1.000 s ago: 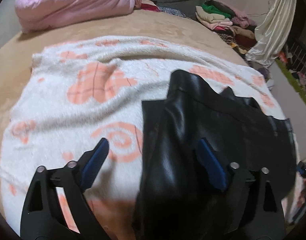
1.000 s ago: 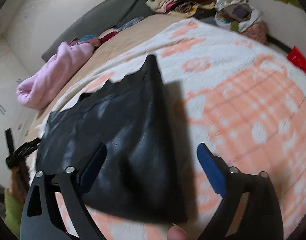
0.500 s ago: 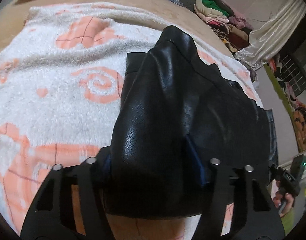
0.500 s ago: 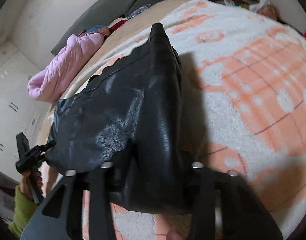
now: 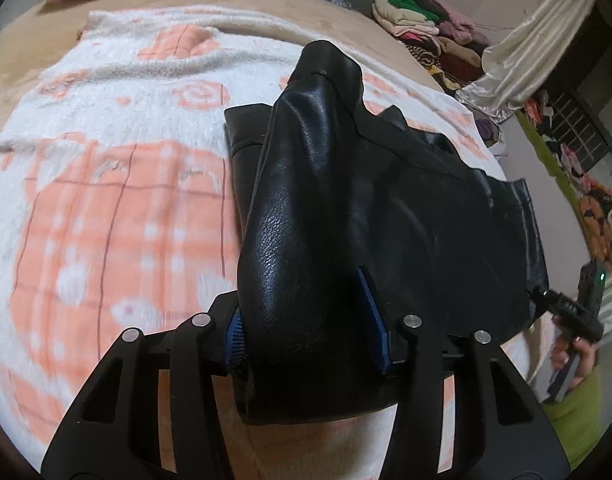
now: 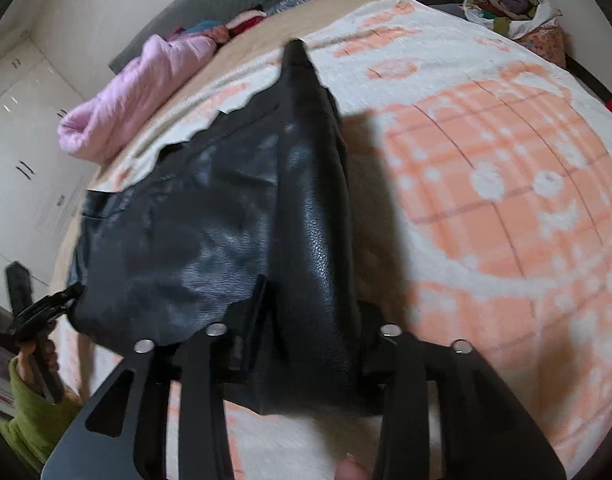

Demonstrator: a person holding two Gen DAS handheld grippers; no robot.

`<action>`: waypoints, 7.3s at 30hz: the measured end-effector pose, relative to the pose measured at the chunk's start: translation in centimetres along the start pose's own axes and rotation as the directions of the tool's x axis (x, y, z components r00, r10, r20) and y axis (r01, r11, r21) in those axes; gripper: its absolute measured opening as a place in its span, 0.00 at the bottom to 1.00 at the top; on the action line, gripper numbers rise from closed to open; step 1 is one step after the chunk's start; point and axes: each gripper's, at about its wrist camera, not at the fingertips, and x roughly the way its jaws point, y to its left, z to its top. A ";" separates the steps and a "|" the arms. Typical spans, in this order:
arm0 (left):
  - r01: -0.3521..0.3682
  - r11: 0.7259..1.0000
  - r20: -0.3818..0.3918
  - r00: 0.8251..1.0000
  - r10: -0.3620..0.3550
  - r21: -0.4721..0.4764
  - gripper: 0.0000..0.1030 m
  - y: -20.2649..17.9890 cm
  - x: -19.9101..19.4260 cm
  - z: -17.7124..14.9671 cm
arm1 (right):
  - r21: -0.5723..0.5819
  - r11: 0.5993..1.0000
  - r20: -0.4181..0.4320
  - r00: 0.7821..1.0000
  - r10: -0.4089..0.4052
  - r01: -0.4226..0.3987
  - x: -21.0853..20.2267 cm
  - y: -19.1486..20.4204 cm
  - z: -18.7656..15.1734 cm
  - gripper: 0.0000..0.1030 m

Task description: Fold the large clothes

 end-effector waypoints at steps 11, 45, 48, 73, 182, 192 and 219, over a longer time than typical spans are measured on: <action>-0.040 0.999 0.024 0.999 0.039 0.036 0.47 -0.6 -0.3 -0.1 | -0.045 0.944 0.314 0.901 -0.298 0.328 -7.1 5.4 -1.4 0.71; 0.069 0.995 -0.050 0.996 -0.073 -0.075 0.41 1.9 3.9 4.3 | -0.285 0.949 0.087 0.989 -0.117 0.137 4.5 19.9 -2.8 0.39; 0.071 0.996 -0.034 0.997 -0.073 -0.060 0.35 1.6 3.3 4.3 | -0.281 0.950 0.155 0.983 -0.096 0.137 3.5 21.0 -0.1 0.39; 0.126 0.990 0.002 0.992 -0.127 -0.063 0.28 1.7 2.0 5.0 | -0.297 0.942 0.110 0.986 -0.129 0.156 7.9 22.7 4.3 0.35; 0.103 0.940 0.055 0.990 -0.128 0.326 0.36 -27.0 1.6 6.7 | -0.507 0.800 0.617 0.783 0.077 0.321 -9.1 18.5 -8.9 0.15; 0.083 0.928 0.018 0.995 -0.096 0.363 0.39 -30.6 4.3 6.1 | -0.448 0.845 0.619 0.783 0.057 0.293 -9.5 15.5 -9.0 0.15; 0.174 0.924 -0.178 0.977 -0.118 0.340 0.44 -35.1 13.0 5.8 | -0.121 0.990 0.417 0.901 0.120 -0.075 -6.8 3.5 -6.9 0.17</action>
